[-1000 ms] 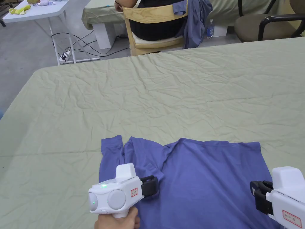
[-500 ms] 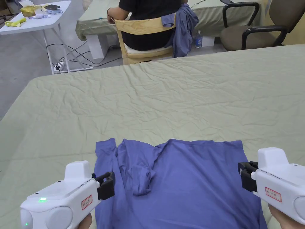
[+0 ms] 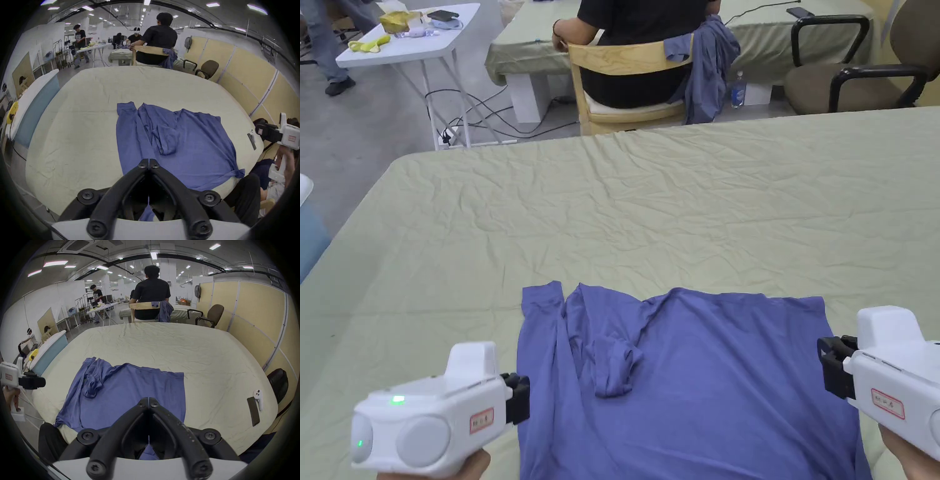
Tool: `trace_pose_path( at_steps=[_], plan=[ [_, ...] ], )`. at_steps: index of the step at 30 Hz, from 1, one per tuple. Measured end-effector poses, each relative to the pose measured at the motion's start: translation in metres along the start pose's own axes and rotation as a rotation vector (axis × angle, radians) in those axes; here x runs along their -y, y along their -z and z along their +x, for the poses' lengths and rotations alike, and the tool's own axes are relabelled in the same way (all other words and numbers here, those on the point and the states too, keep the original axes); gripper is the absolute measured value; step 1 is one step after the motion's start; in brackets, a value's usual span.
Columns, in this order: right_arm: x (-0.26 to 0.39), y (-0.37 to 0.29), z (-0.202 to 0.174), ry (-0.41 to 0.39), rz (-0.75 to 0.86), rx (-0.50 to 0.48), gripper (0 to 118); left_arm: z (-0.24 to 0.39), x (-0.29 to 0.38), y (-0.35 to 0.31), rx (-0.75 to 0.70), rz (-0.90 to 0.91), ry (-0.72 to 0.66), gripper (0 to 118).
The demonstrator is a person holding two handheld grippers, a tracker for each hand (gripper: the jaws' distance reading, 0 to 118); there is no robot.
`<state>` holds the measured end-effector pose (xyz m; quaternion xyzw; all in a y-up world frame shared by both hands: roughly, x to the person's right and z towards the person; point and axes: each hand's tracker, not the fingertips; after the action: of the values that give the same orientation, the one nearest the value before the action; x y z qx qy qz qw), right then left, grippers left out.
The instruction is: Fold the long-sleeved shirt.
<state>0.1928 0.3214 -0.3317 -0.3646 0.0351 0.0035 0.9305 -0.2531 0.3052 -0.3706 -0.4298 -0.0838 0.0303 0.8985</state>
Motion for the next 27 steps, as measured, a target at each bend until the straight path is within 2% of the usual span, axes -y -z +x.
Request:
trace_pose_path(
  at_steps=[2, 8, 9, 11, 12, 13, 15, 18, 21, 23, 27],
  plan=[
    [0.000, 0.006, 0.002, 0.010, -0.009, -0.009, 1, -0.008, -0.019, 0.018, -0.009, -0.052, 0.035, 0],
    [0.002, 0.038, 0.006, 0.029, -0.064, -0.022, 1, -0.025, -0.079, 0.079, 0.036, -0.094, 0.016, 1],
    [0.002, 0.043, 0.006, 0.034, -0.072, -0.022, 1, -0.021, -0.087, 0.087, 0.034, -0.095, 0.014, 8],
    [0.004, 0.056, 0.008, 0.032, -0.094, -0.014, 1, -0.027, -0.105, 0.112, 0.037, -0.103, -0.011, 68],
    [0.005, 0.061, 0.009, 0.032, -0.105, -0.012, 1, -0.029, -0.112, 0.125, 0.018, -0.116, -0.022, 89],
    [0.006, 0.067, 0.010, 0.037, -0.118, -0.011, 1, -0.027, -0.118, 0.138, -0.003, -0.127, -0.019, 95],
    [0.008, 0.078, 0.015, 0.043, -0.140, -0.008, 1, -0.030, -0.130, 0.161, -0.020, -0.107, -0.005, 91],
    [0.012, 0.093, 0.021, 0.040, -0.175, 0.008, 1, -0.033, -0.146, 0.192, 0.001, -0.124, -0.054, 91],
    [0.013, 0.105, 0.028, 0.042, -0.201, 0.020, 1, -0.030, -0.156, 0.223, -0.013, -0.143, -0.040, 91],
    [0.014, 0.112, 0.032, 0.042, -0.213, 0.029, 1, -0.027, -0.158, 0.245, -0.043, -0.181, -0.009, 91],
    [0.017, 0.124, 0.038, 0.048, -0.235, 0.038, 1, -0.024, -0.146, 0.285, -0.043, -0.261, -0.033, 88]
  ],
)
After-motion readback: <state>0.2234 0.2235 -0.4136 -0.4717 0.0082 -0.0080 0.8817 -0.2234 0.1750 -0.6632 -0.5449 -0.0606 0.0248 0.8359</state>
